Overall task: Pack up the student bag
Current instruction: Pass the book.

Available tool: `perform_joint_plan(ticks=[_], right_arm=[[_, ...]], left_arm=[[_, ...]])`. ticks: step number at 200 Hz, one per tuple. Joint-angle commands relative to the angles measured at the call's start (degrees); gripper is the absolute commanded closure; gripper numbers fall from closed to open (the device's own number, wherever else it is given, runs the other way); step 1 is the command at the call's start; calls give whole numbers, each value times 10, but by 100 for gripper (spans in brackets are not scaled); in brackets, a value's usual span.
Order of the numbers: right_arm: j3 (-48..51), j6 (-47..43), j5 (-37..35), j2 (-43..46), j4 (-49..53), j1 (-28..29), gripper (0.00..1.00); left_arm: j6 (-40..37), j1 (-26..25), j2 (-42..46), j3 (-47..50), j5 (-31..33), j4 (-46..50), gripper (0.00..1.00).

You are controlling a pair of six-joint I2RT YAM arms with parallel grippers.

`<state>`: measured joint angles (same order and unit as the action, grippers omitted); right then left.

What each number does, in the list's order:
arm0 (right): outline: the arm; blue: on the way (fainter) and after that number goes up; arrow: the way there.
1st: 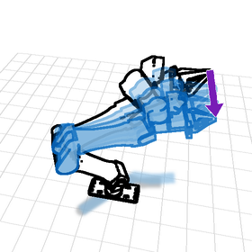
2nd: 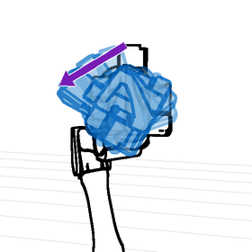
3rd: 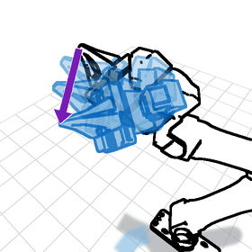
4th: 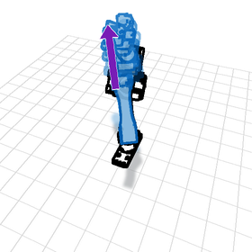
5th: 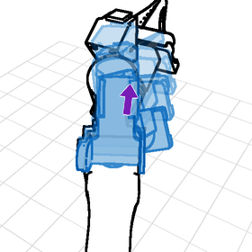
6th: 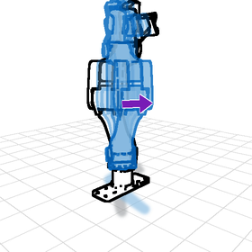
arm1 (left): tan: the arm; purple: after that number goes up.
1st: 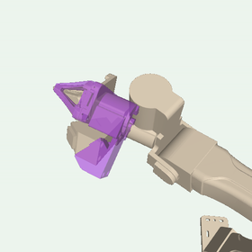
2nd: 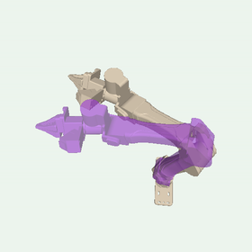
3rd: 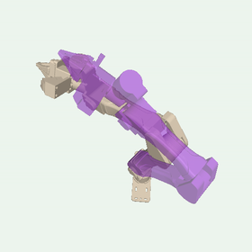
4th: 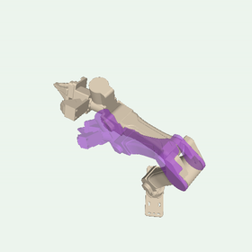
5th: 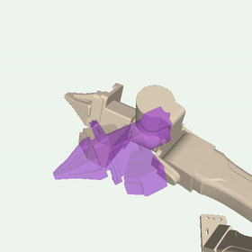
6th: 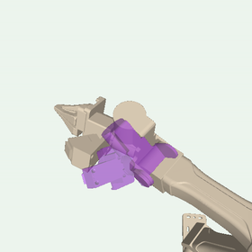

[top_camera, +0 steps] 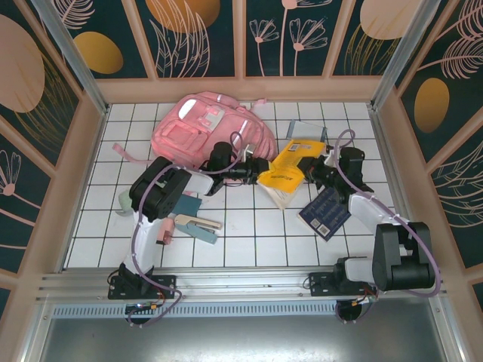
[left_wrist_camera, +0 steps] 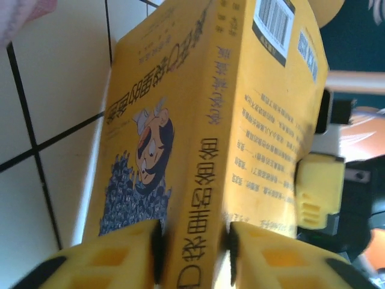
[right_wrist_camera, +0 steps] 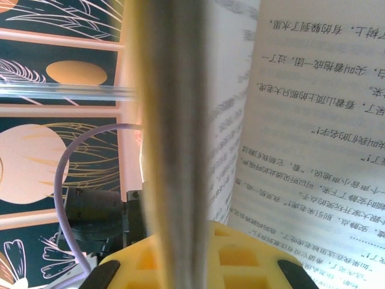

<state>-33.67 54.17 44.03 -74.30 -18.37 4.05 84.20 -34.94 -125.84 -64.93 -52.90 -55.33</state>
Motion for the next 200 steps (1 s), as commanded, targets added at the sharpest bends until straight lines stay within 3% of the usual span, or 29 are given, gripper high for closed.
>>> perform_joint_plan(ticks=[1,35,61,83,103,116,130,170,200], right_arm=[[-17,2,17,19,-55,-2,100],[-12,-10,12,20,-40,-6,100],[-25,-50,-19,33,26,-8,100],[-44,-90,-68,54,99,-9,78],[-52,-103,-93,66,135,-11,51],[-52,-102,-98,67,144,-12,34],[-47,-96,-99,65,142,-12,23],[-14,-39,-38,43,52,-8,11],[29,45,-14,50,-94,3,2]], left_arm=[[112,-5,-15,1,-21,-179,81],[128,-5,-12,-5,-18,-203,100],[96,1,15,-9,-15,-165,100],[11,13,60,-15,-5,-60,100],[-76,24,108,-29,11,54,100],[-102,26,129,-39,18,89,100],[-107,27,145,-46,23,98,100],[-85,27,172,-51,28,84,100],[-46,26,180,-50,29,47,100]])
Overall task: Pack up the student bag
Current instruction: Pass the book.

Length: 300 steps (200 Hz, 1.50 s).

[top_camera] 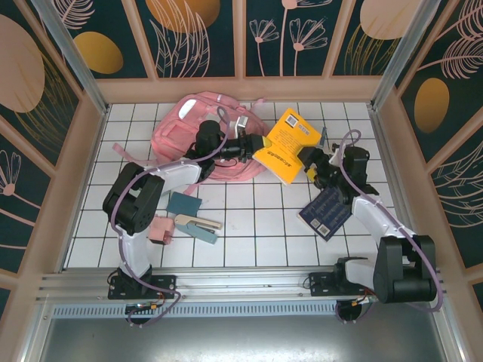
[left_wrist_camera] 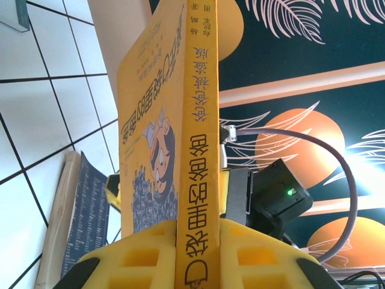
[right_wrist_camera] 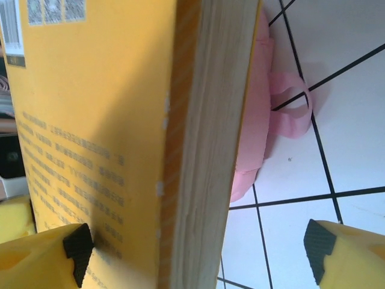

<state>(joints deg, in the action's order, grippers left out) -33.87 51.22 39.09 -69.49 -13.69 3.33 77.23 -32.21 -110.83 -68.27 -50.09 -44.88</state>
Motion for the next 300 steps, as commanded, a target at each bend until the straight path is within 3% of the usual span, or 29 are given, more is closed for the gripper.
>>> perform_joint_plan(ticks=[1,73,131,143,204,218,233,247,270,300], right_arm=[[32,77,36,1,-146,10,2],[55,270,42,-31,-450,46,3],[50,272,23,26,-410,34,12],[43,262,21,36,-379,35,19],[23,195,-15,44,-271,44,73],[15,155,-36,55,-220,44,81],[1,93,-78,80,-127,41,100],[-26,29,-134,101,-14,38,100],[-67,-44,-241,122,133,32,100],[-78,-81,-259,126,187,7,100]], left_arm=[[25,0,30,-16,1,-59,100],[84,-1,37,-9,15,-117,100],[43,-1,52,-13,20,-64,100],[29,-1,54,-14,20,-53,100],[-73,-4,71,-24,25,63,100],[-126,-5,77,-39,32,128,81],[-248,-3,85,-81,80,289,57],[-369,-4,86,-137,168,443,46],[-496,-4,67,-198,323,591,39],[-575,-8,-13,-283,424,693,37]])
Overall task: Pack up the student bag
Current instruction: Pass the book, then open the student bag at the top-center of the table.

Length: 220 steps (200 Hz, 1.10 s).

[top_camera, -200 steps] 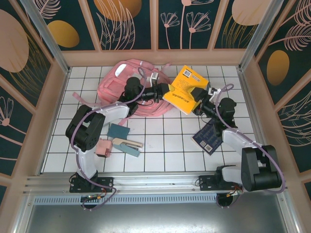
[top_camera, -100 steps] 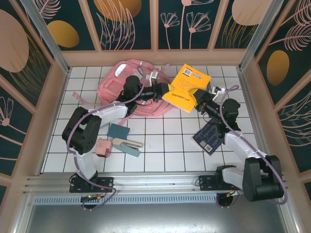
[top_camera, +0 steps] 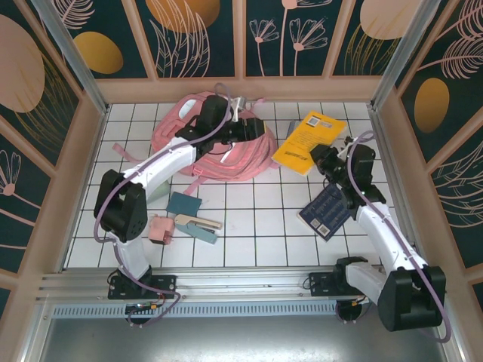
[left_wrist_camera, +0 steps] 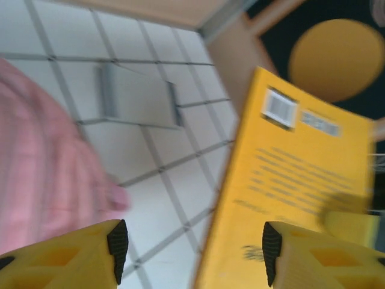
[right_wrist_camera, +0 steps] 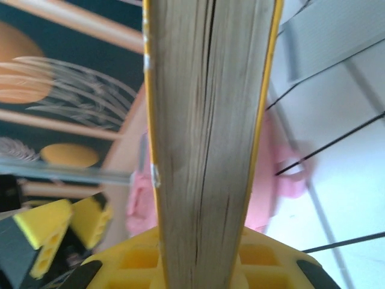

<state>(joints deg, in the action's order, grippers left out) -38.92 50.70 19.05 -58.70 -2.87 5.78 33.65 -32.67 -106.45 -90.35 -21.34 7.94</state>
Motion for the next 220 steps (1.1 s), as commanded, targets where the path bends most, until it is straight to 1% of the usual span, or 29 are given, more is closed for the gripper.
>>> perform_joint_plan(ticks=[1,23,45,74,108,141,180,195,203,212,220], right_arm=[[-26,-76,-58,18,79,-19,100],[-8,-76,-29,19,67,-41,100],[7,-78,-5,15,57,-56,100],[17,-89,10,7,54,-70,100],[31,-88,43,-9,36,-91,100],[40,-89,59,-24,22,-100,100],[48,-82,74,-37,5,-103,100],[52,-79,78,-40,0,-103,100],[53,-77,81,-42,-3,-103,100],[55,-76,82,-43,-5,-103,100],[55,-75,82,-44,-6,-103,100]], left_arm=[[-141,-4,-59,-65,138,167,37],[-173,-10,-113,-120,204,202,36],[-189,-12,-157,-164,241,219,35],[-201,-15,-206,-201,249,235,32],[-212,-17,-236,-202,274,237,30],[-217,-17,-255,-204,282,240,29],[-239,-20,-271,-203,336,249,28],[-244,-22,-277,-202,343,250,29],[-243,-23,-280,-202,339,250,32],[-241,-23,-283,-204,328,251,38],[-238,-23,-284,-205,317,249,48]])
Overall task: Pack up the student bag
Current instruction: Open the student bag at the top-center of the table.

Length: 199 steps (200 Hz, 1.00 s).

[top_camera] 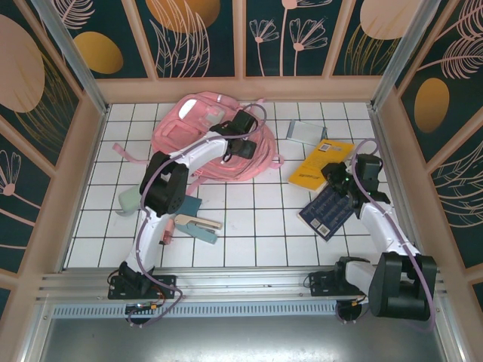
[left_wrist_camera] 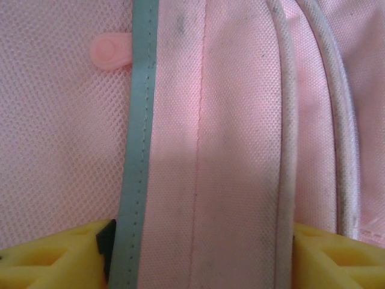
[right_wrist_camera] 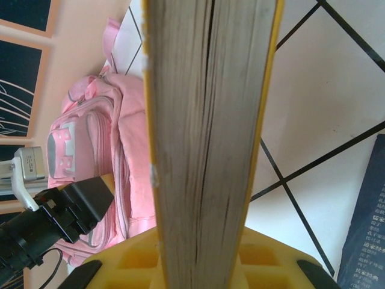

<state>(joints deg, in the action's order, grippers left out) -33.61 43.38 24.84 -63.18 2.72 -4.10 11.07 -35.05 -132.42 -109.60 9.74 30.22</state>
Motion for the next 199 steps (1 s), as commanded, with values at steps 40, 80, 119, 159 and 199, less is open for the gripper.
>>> perform_joint_plan(ticks=[40,80,119,159,199], right_arm=[[4,0,24,3,-61,-4,100],[0,9,30,10,-59,-4,100],[-8,3,23,31,-57,5,100],[-17,14,16,32,-52,21,100],[-41,11,24,4,-57,55,100]], left_arm=[[-4,-6,-25,-21,-56,18,81],[-1,-4,-6,-9,-78,0,100],[17,21,48,18,-127,-32,100],[59,56,117,25,-214,-59,100],[67,68,158,-9,-263,-48,100]])
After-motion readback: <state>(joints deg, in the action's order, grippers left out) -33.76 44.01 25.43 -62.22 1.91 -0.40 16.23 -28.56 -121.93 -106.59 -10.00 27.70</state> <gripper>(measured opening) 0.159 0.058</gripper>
